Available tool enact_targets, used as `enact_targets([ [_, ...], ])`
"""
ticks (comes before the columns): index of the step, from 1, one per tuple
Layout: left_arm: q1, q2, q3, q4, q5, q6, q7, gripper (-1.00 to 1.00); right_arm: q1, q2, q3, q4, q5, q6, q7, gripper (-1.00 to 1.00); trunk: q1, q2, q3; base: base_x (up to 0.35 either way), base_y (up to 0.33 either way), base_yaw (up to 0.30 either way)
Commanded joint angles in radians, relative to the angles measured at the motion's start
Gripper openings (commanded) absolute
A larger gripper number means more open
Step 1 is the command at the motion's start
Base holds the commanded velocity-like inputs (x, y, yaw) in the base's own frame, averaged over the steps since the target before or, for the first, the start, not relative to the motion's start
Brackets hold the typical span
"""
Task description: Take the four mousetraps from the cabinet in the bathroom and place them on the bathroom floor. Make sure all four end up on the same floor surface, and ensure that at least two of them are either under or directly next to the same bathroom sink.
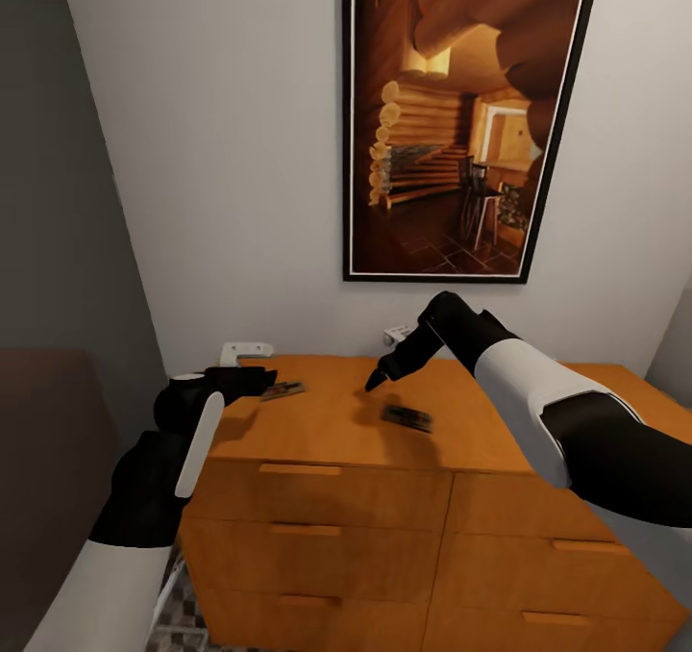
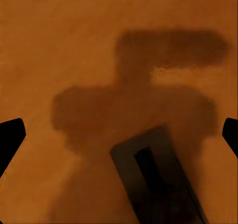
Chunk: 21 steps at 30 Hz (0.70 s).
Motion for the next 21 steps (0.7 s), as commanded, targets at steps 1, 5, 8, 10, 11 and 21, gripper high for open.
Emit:
enact_targets([
  [1, -0.001, 0.0, -0.001, -0.001, 0.01, 0.003, 0.01, 1.0, 0.0, 0.0, -0.001, -0.002, 0.01, 0.004, 0.009, 1.0, 0.0, -0.001, -0.001, 0.0, 0.0, 0.166],
  [5, -0.001, 0.0, -0.001, -0.001, 0.009, 0.003, 0.01, 1.0, 0.0, -0.001, -0.001, -0.002, 0.01, 0.004, 0.008, 1.0, 0.0, -0.001, -0.001, 0.0, 0.0, 0.09],
  [8, -0.001, 0.0, -0.001, -0.001, 0.009, 0.003, 0.01, 1.0, 0.0, -0.001, -0.001, -0.002, 0.01, 0.004, 0.008, 1.0, 0.0, -0.001, -0.001, 0.0, 0.0, 0.035],
  [10, -0.001, 0.0, -0.001, -0.001, 0.008, 0.003, 0.01, 1.0, 0.0, -0.001, -0.001, -0.002, 0.01, 0.004, 0.008, 1.0, 0.0, -0.001, -0.001, 0.0, 0.0, 0.018],
  [11, -0.001, 0.0, -0.001, -0.001, 0.008, 0.003, 0.01, 1.0, 0.0, -0.001, -0.001, -0.002, 0.01, 0.004, 0.008, 1.0, 0.0, -0.001, -0.001, 0.0, 0.0, 0.011],
  [21, -0.001, 0.0, 0.0, -0.001, 0.008, 0.002, 0.009, 1.0, 0.0, -0.003, -0.001, -0.002, 0.01, 0.004, 0.008, 1.0, 0.0, -0.001, -0.001, -0.08, -0.054, 0.004],
])
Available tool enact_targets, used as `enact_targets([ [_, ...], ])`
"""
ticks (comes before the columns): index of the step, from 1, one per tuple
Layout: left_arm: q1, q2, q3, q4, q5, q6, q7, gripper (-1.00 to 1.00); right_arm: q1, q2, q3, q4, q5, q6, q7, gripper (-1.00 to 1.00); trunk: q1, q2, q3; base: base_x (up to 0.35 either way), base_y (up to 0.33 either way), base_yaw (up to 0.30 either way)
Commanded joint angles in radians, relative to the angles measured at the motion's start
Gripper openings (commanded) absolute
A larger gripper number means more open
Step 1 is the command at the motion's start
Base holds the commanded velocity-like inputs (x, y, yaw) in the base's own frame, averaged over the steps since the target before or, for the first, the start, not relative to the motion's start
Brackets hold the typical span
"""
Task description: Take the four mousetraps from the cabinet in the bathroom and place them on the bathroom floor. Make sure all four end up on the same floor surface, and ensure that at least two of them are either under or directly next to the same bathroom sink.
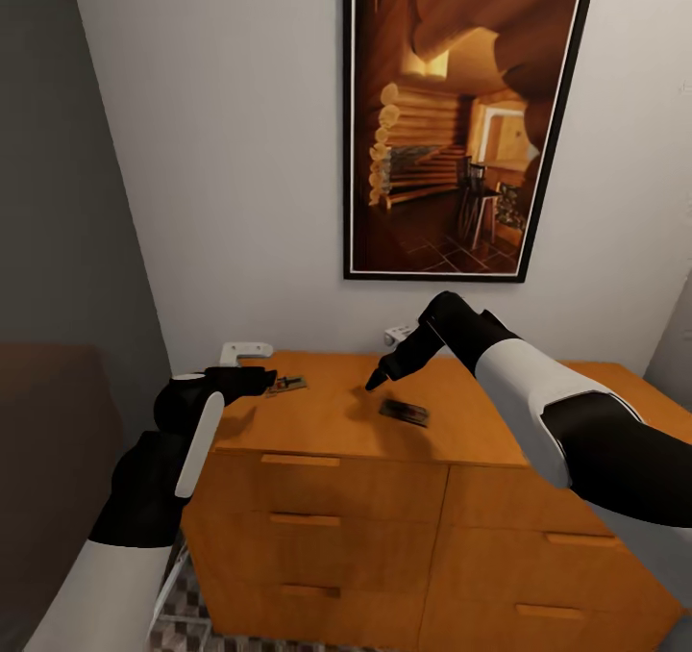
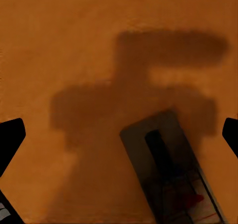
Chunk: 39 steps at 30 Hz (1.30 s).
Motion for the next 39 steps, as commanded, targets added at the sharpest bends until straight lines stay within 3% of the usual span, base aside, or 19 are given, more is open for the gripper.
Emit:
enact_targets([
  [1, -0.001, 0.0, 0.0, -0.001, 0.011, 0.004, 0.01, 1.0, 0.0, 0.0, -0.001, -0.002, 0.011, 0.003, 0.009, 1.0, 0.0, -0.001, -0.001, -0.223, -0.154, 0.001],
  [31, -0.001, 0.001, 0.0, -0.001, 0.011, 0.003, 0.011, 1.0, 0.0, -0.004, 0.002, -0.001, 0.009, 0.004, 0.009, 1.0, 0.0, -0.001, -0.001, -0.035, -0.025, 0.0],
  [39, -0.001, 0.0, -0.001, -0.001, 0.011, 0.003, 0.01, 1.0, 0.0, -0.005, -0.004, 0.008, 0.008, 0.005, -0.052, 1.0, 0.0, -0.001, -0.001, 0.0, 0.0, 0.0],
])
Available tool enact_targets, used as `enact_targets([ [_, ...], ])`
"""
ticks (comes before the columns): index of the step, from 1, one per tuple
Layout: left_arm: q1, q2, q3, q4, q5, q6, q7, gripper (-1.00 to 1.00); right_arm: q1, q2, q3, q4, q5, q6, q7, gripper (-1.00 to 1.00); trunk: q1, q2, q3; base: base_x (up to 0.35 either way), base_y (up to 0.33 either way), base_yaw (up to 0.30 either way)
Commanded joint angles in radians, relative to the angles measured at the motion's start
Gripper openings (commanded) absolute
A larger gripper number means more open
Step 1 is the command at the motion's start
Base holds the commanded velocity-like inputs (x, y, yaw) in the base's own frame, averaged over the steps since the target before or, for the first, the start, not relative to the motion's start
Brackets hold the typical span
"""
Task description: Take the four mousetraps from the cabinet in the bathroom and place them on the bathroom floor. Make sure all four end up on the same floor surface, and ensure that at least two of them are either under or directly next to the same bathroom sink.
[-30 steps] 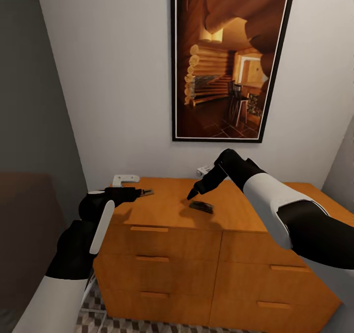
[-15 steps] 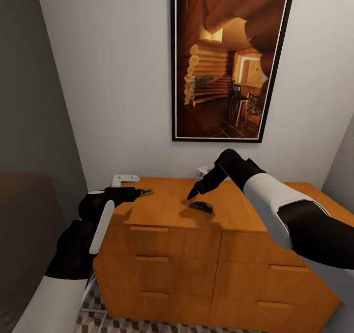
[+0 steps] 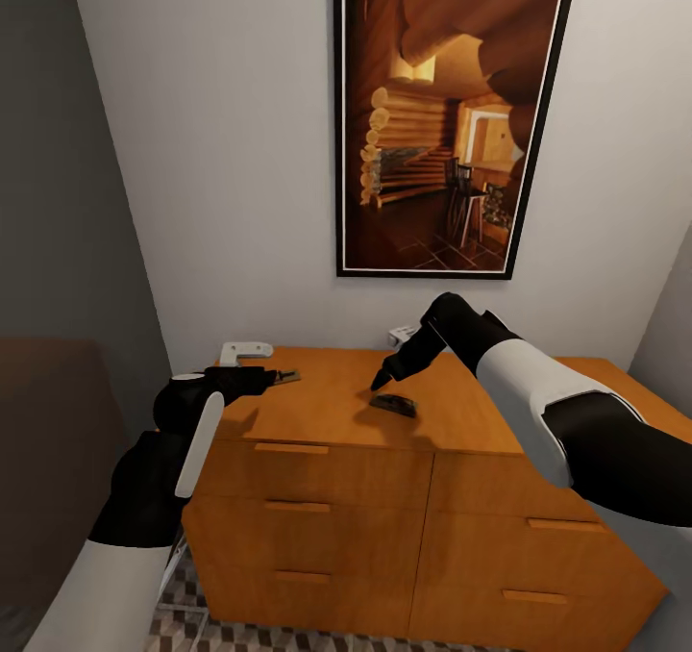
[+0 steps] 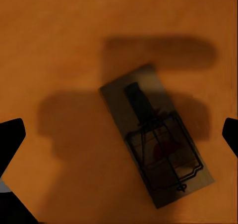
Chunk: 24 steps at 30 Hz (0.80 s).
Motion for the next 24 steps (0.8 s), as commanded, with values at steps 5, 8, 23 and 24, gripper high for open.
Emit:
enact_targets([
  [5, -0.001, 0.0, -0.001, -0.001, 0.011, 0.004, 0.01, 1.0, -0.001, 0.0, -0.004, 0.001, 0.009, 0.005, -0.046, 1.0, 0.0, -0.001, -0.001, 0.0, 0.0, 0.0],
  [8, -0.001, 0.0, -0.001, -0.001, 0.011, 0.004, 0.01, 1.0, -0.001, -0.001, -0.004, 0.002, 0.008, 0.004, -0.061, 1.0, 0.0, -0.001, -0.001, 0.0, 0.0, 0.0],
  [23, -0.001, 0.0, -0.001, -0.001, 0.011, 0.004, 0.01, 1.0, -0.001, -0.001, -0.006, 0.002, 0.008, 0.0, -0.078, 1.0, 0.0, -0.001, -0.001, 0.0, 0.0, 0.0],
  [24, -0.001, 0.0, -0.001, -0.001, 0.011, 0.004, 0.01, 1.0, -0.001, -0.001, -0.006, 0.002, 0.008, 0.0, -0.078, 1.0, 0.0, -0.001, -0.001, 0.0, 0.0, 0.0],
])
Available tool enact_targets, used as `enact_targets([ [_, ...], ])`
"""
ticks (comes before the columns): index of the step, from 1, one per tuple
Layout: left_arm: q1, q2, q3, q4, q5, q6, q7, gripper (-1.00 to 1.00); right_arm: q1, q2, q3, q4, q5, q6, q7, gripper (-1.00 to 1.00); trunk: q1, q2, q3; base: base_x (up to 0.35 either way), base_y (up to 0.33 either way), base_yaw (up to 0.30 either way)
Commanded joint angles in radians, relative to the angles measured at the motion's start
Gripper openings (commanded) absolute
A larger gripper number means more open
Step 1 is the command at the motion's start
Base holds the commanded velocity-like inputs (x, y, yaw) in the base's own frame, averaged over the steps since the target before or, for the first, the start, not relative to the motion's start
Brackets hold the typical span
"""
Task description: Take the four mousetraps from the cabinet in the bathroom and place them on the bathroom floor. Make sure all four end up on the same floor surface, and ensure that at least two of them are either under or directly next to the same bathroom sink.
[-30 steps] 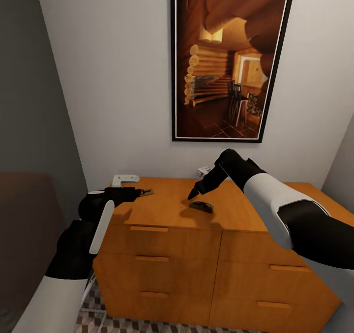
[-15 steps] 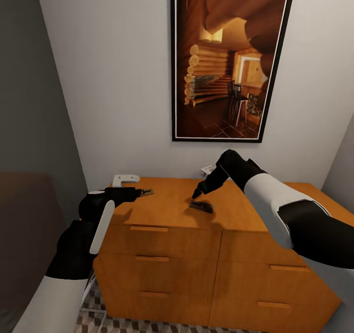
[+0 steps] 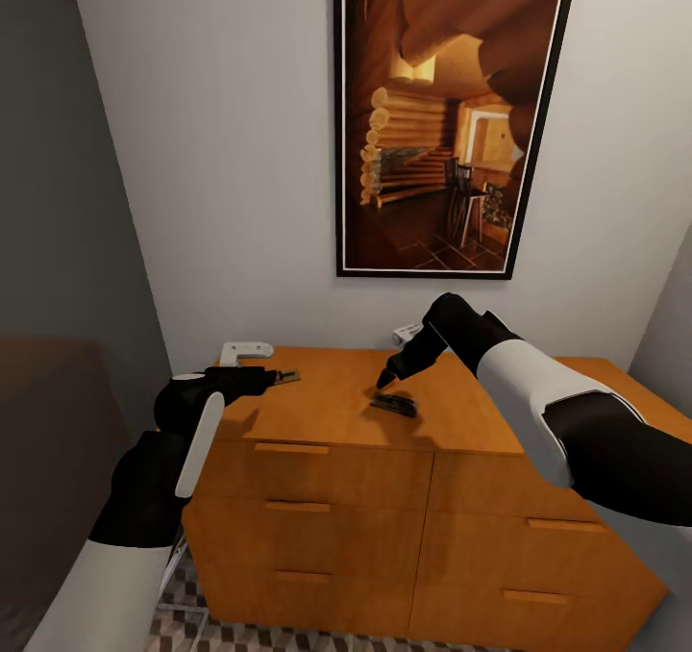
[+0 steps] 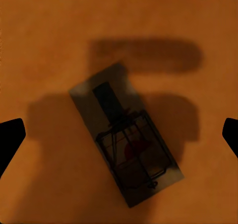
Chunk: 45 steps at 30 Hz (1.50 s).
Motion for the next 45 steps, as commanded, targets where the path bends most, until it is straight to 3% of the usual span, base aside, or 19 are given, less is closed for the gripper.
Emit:
enact_targets([
  [1, -0.001, 0.0, -0.001, -0.001, 0.011, 0.004, 0.01, 1.0, -0.001, 0.0, 0.0, -0.001, 0.011, 0.001, 0.009, 1.0, 0.0, -0.001, -0.001, 0.0, 0.0, 0.0],
  [36, -0.001, -0.003, -0.002, -0.001, 0.015, 0.007, 0.009, 1.0, -0.001, -0.001, 0.0, -0.001, 0.008, 0.002, 0.009, 1.0, 0.0, -0.001, -0.001, 0.0, 0.0, 0.0],
  [45, -0.001, -0.003, -0.002, -0.001, 0.015, 0.007, 0.009, 1.0, -0.001, -0.001, 0.0, -0.001, 0.008, 0.001, 0.008, 1.0, 0.034, -0.064, -0.029, 0.0, 0.0, 0.0],
])
